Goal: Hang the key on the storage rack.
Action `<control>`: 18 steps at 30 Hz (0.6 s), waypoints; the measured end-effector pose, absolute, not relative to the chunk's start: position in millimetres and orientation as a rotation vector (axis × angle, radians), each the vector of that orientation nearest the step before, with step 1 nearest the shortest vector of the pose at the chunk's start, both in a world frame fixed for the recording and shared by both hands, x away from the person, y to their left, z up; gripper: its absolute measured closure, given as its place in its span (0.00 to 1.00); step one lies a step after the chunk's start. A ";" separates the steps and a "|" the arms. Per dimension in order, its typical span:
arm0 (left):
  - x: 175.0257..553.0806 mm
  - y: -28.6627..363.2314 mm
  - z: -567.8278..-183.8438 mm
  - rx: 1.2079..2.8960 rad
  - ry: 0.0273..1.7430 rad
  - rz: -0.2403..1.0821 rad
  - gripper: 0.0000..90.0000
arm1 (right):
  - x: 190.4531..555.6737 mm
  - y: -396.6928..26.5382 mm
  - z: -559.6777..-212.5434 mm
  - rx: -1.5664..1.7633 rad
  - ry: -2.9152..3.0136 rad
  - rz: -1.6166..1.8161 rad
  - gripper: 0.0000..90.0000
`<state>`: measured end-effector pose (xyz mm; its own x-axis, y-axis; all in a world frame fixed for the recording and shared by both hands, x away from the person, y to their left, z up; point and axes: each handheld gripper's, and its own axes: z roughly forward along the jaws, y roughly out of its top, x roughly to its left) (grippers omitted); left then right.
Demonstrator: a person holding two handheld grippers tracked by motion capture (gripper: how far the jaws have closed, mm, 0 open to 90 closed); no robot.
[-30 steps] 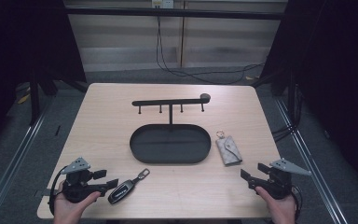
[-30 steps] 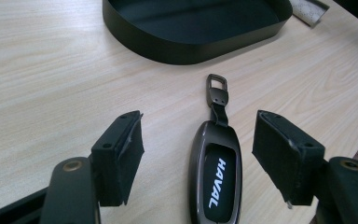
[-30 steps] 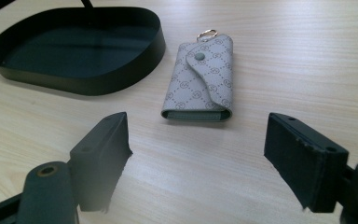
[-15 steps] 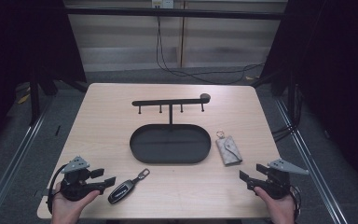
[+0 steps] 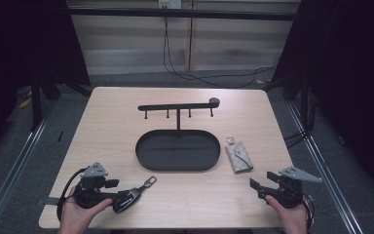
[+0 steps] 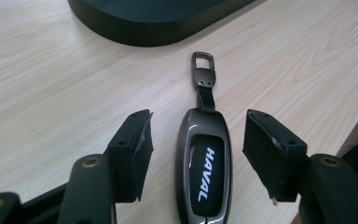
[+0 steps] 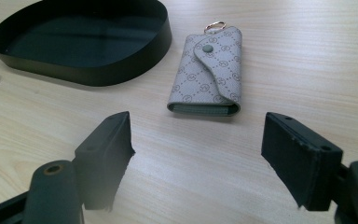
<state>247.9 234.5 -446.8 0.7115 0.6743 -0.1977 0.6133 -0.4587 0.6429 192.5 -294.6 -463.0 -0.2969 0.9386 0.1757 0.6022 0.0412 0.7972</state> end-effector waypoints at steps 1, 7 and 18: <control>250.0 233.6 -446.3 2.197 0.983 0.111 0.44 | 192.6 -294.6 -463.1 1.555 1.929 1.148 0.26; 257.2 231.9 -437.1 2.180 1.023 0.134 0.46 | 192.8 -294.3 -463.5 1.554 1.925 1.138 0.24; 266.8 218.9 -434.5 2.283 0.972 0.096 0.55 | 193.7 -294.1 -464.0 1.554 1.929 1.132 0.24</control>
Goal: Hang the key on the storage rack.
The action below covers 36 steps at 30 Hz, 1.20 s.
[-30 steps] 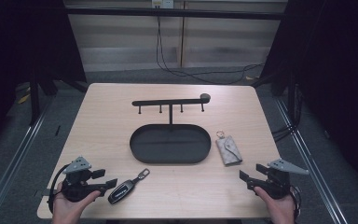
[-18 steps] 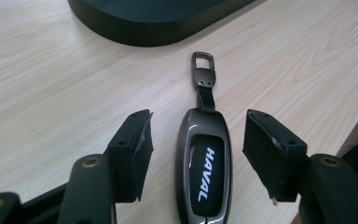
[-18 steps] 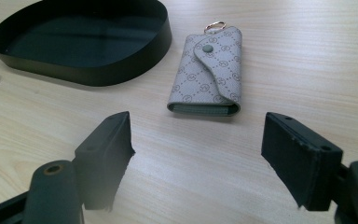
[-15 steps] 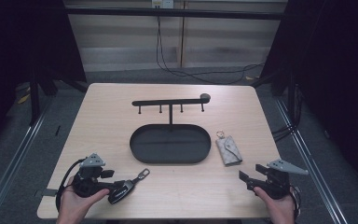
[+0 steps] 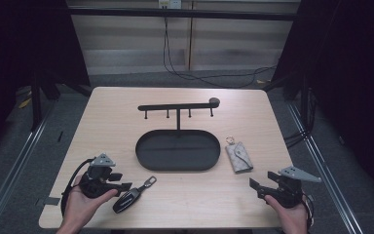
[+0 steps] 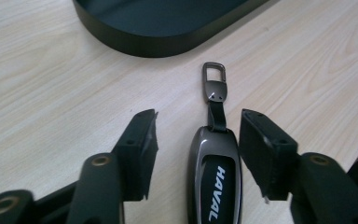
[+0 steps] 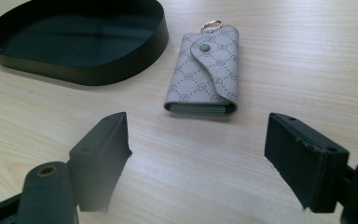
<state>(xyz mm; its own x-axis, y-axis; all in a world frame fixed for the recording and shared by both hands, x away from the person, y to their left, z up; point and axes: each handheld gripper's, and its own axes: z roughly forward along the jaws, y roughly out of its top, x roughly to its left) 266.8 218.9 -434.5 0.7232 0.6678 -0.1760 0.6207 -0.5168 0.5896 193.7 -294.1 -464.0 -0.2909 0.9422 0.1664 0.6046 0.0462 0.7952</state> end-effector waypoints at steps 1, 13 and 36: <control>267.7 217.8 -434.3 2.291 0.972 0.086 0.57 | 193.8 -294.3 -464.1 1.557 1.929 1.133 0.24; 278.4 200.8 -428.5 2.396 0.939 0.059 0.58 | 193.4 -292.6 -464.1 1.546 1.948 1.121 0.24; 295.9 167.4 -430.6 2.526 0.978 0.063 0.46 | 195.7 -292.6 -465.8 1.560 1.958 1.104 0.24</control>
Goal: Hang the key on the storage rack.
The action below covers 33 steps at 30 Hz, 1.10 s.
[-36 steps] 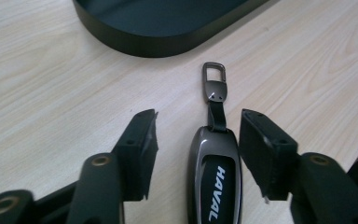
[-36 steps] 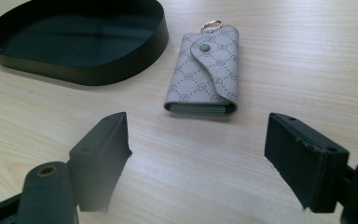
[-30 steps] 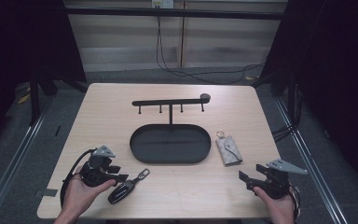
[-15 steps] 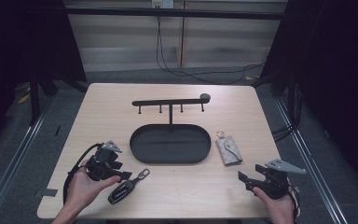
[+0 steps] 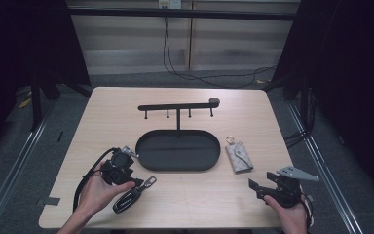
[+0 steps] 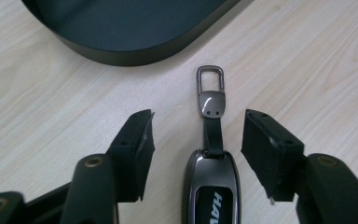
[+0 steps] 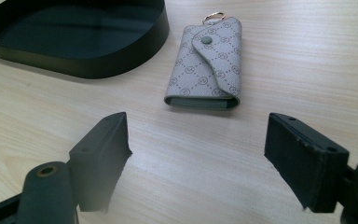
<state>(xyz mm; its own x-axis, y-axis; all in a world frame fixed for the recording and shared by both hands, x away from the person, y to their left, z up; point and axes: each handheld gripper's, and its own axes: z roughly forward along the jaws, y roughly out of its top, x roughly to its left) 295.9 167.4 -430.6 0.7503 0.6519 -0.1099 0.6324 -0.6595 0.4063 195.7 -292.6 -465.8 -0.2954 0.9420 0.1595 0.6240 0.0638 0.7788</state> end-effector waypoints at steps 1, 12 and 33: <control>297.7 164.7 -432.6 2.538 0.973 0.050 0.46 | 195.8 -292.4 -465.8 1.561 1.958 1.104 0.24; 311.8 144.1 -446.4 2.650 0.936 -0.043 0.54 | 196.6 -293.1 -466.8 1.570 1.963 1.114 0.24; 319.6 121.3 -463.7 2.790 0.849 -0.067 0.71 | 197.4 -292.6 -467.7 1.571 1.970 1.103 0.24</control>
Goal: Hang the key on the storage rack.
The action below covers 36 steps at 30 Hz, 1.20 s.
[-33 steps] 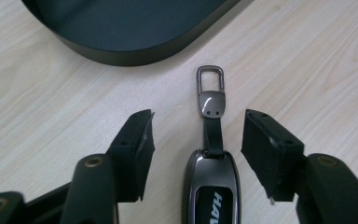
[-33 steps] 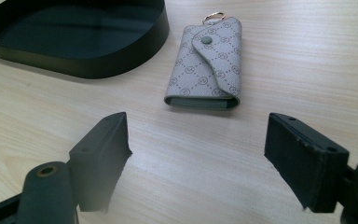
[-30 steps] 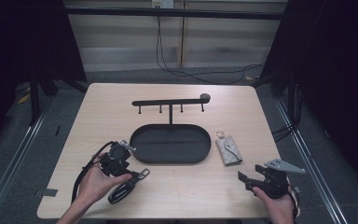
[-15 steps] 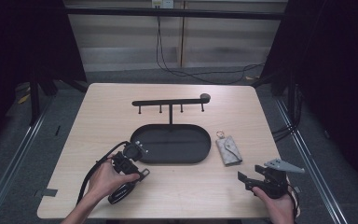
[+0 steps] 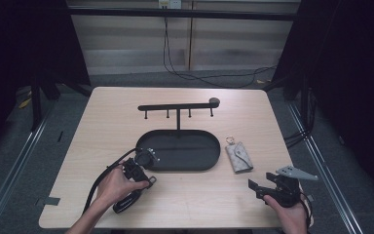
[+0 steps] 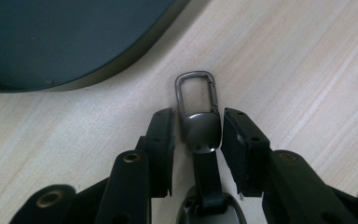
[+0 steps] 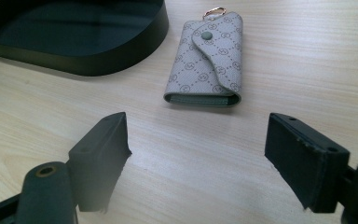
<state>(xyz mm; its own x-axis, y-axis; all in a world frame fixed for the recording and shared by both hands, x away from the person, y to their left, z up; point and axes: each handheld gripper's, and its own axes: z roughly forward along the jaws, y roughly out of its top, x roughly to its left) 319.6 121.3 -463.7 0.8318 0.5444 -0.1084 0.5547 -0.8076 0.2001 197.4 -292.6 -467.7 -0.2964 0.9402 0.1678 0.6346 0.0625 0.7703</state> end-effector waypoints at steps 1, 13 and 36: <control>319.8 120.2 -464.0 2.799 0.839 -0.062 0.71 | 197.4 -292.5 -467.7 1.572 1.968 1.102 0.24; 318.9 107.6 -464.2 2.894 0.819 -0.014 0.75 | 197.2 -292.5 -467.7 1.573 1.970 1.100 0.24; 328.5 106.2 -463.5 2.924 0.838 -0.097 0.78 | 198.7 -292.4 -469.3 1.591 1.980 1.079 0.24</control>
<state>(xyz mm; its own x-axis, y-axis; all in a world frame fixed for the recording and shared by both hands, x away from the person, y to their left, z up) 328.5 106.2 -463.5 0.8466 0.5249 -0.0881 0.5311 -0.8438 0.0772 198.7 -292.4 -469.3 -0.2871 0.9432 0.1674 0.6516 0.0642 0.7558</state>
